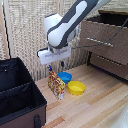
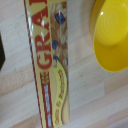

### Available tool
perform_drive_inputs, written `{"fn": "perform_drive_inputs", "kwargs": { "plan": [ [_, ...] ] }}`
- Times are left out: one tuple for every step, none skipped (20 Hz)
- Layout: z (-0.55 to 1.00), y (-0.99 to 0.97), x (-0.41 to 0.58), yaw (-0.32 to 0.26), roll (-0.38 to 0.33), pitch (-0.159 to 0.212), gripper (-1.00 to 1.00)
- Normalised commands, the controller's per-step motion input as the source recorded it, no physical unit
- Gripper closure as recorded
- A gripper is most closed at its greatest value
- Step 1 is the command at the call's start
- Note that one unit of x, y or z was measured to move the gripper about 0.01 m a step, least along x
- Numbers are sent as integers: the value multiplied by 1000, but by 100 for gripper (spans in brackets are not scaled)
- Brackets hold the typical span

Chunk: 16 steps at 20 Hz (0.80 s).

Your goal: Locate and clasp the grip of the topmost drawer. Steadily and circumspectly yank the drawer open. Discover and seize the nutrition bar using your clamp. Deposit the nutrition bar in the accessible drawer. Unclench the nutrition bar.

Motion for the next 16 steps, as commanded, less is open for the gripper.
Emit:
{"fn": "perform_drive_inputs", "kwargs": {
  "plan": [
    [-623, -57, 37, 0, 138, -39, -100],
    [-600, -14, 0, 0, 141, -57, -100],
    [-500, -91, 0, 0, 175, -60, -100],
    [-406, -103, 0, 13, 177, -45, -100],
    [-363, -83, 0, 21, 134, -15, -100],
    [-334, -123, 0, 24, 107, 0, -100],
    [-334, -134, 0, 34, 88, 0, -100],
    [-389, -140, 20, 36, 81, 12, -100],
    [-351, -240, 0, 81, 133, 38, -100],
    [-260, -60, 17, 89, 49, 45, -100],
    [0, 0, 0, 27, 0, 0, 100],
    [0, 0, 0, 0, 6, 0, 100],
    [0, 0, 0, 0, 0, 0, 100],
    [0, -23, 0, 0, 0, 0, 100],
    [0, 0, 23, 13, 0, 23, 100],
    [0, 0, 51, 0, 0, 13, 100]
  ]
}}
